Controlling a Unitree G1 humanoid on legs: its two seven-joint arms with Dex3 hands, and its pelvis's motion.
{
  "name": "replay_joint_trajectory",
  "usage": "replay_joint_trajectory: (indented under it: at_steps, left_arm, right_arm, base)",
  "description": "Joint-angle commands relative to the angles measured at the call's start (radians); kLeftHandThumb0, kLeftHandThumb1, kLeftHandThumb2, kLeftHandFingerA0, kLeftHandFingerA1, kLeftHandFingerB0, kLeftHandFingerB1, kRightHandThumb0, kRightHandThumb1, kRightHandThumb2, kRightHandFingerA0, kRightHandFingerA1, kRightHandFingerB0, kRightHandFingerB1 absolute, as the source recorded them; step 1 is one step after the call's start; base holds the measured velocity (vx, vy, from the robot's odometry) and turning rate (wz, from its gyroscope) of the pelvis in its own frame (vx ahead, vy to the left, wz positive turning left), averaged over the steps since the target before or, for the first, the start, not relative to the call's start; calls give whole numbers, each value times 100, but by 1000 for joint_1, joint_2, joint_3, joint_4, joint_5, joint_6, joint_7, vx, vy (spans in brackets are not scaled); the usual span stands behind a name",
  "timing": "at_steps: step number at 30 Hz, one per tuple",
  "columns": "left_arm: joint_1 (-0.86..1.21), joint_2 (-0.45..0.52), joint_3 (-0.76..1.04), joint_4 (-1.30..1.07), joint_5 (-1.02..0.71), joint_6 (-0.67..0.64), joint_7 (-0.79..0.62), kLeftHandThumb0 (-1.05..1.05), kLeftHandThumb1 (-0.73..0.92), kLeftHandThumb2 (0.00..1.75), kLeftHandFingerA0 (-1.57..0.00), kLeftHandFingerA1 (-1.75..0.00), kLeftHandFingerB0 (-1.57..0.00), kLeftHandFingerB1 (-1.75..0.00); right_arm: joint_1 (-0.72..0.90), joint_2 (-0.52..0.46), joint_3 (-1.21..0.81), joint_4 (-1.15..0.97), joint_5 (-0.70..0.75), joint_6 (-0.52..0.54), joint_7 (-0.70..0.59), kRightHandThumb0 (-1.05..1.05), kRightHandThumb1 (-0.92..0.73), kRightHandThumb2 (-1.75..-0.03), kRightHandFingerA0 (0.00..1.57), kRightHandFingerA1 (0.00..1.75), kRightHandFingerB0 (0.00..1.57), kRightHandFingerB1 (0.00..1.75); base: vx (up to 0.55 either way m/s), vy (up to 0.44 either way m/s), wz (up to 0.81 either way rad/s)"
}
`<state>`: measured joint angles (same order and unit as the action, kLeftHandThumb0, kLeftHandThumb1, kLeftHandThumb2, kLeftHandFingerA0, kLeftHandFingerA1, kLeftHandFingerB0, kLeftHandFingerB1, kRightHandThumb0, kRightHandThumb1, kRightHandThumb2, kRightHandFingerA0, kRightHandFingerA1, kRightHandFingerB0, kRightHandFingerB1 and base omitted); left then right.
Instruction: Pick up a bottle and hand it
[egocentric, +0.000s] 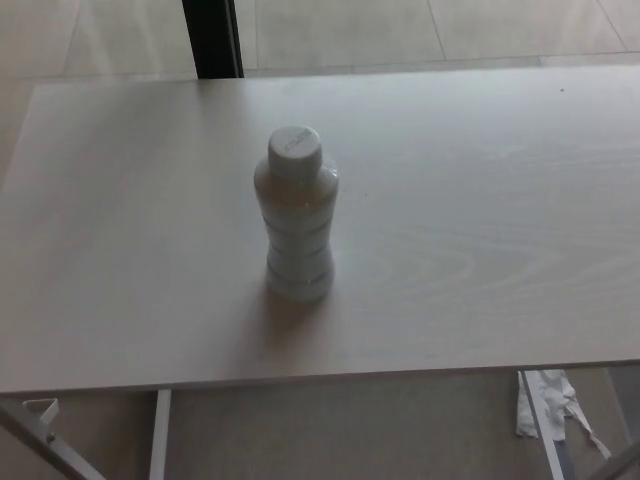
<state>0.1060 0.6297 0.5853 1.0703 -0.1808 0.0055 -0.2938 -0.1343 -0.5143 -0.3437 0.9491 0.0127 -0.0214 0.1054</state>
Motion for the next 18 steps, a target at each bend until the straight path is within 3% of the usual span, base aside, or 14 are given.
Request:
replay_joint_trajectory:
  at_steps: [1, 2, 3, 4, 7, 10, 11, 12, 13, 14, 15, 16, 17, 18]
  left_arm:
    - [-52, 35, 106, 29, -123, 20, -9, -66, 44, 53, -41, -97, -30, -53]
    - [-89, 38, 134, 29, -136, -24, 18, -67, 51, 56, -25, -99, -24, -50]
    - [-118, 54, 129, 25, -122, -9, 34, -75, 42, 77, -29, -84, -21, -55]
    - [-146, 63, 131, -2, -118, 11, 53, -73, 53, 56, -23, -104, -22, -51]
    - [-215, 89, 101, -17, -89, 28, 85, -77, 54, 57, -42, -95, -21, -49]
    - [-328, 126, 77, -133, -91, 92, 98, -83, 41, 70, -49, -77, -24, -56]
    - [-357, 124, 70, -181, -97, 106, 95, -78, 51, 56, -65, -68, -28, -56]
    - [-398, 122, 50, -229, -91, 122, 100, -84, 40, 82, -65, -70, -30, -60]
    - [-460, 112, 25, -329, -115, 191, 79, -79, 48, 55, -46, -70, -37, -55]
    - [-475, 102, 0, -390, -109, 203, 72, -86, 44, 83, -43, -68, -28, -51]
    - [-483, 93, -21, -434, -107, 203, 56, -72, 55, 57, -41, -69, -19, -43]
    - [-508, 73, -51, -509, -120, 239, 39, -71, 44, 81, -39, -64, -13, -46]
    - [-514, 67, -57, -531, -126, 259, 42, -71, 44, 81, -39, -64, -13, -46]
    - [-524, 50, -84, -575, -123, 280, 41, -65, 46, 80, -33, -66, -6, -41]
  right_arm:
    - [-17, -29, -28, 20, 49, 4, 33, -64, -54, -57, 97, 126, 33, 45]
    - [-17, -28, -29, 12, 47, 8, 28, -70, -43, -85, 95, 113, 27, 52]
    - [-16, -28, -29, 12, 48, 3, 32, -65, -54, -57, 87, 101, 34, 45]
    - [-17, -31, -23, 22, 40, -10, 33, -66, -54, -57, 74, 86, 33, 45]
    - [-24, -34, -20, 39, 43, -19, 40, -67, -54, -57, 88, 120, 34, 46]
    - [-20, -22, -16, 46, 46, -32, 45, -66, -54, -57, 84, 109, 34, 46]
    - [-20, -22, -17, 43, 48, -26, 42, -66, -54, -57, 88, 111, 33, 46]
    - [-16, -23, -16, 36, 49, -27, 46, -76, -46, -85, 51, 81, 27, 52]
    - [-20, -20, -19, 35, 54, -15, 42, -71, -42, -81, 81, 122, 28, 53]
    - [-22, -21, -17, 36, 52, -15, 41, -67, -53, -57, 60, 113, 32, 44]
    - [-22, -22, -15, 34, 49, -13, 39, -69, -41, -81, 78, 107, 28, 53]
    - [-23, -22, -13, 32, 47, -12, 35, -65, -53, -57, 85, 128, 32, 44]
    - [-23, -23, -13, 33, 47, -13, 35, -65, -53, -57, 85, 128, 32, 44]
    - [-27, -26, -11, 36, 44, -15, 35, -66, -54, -56, 49, 80, 33, 44]
  base:
    - [0, 0, 0]
    - [0, 0, 0]
    - [0, 0, 0]
    - [0, 0, 0]
    - [0, 0, 0]
    - [0, 0, 0]
    - [0, 0, 0]
    - [0, 0, 0]
    - [0, 0, 0]
    - [0, 0, 0]
    - [0, 0, 0]
    - [0, 0, 0]
    - [0, 0, 0]
    - [0, 0, 0]
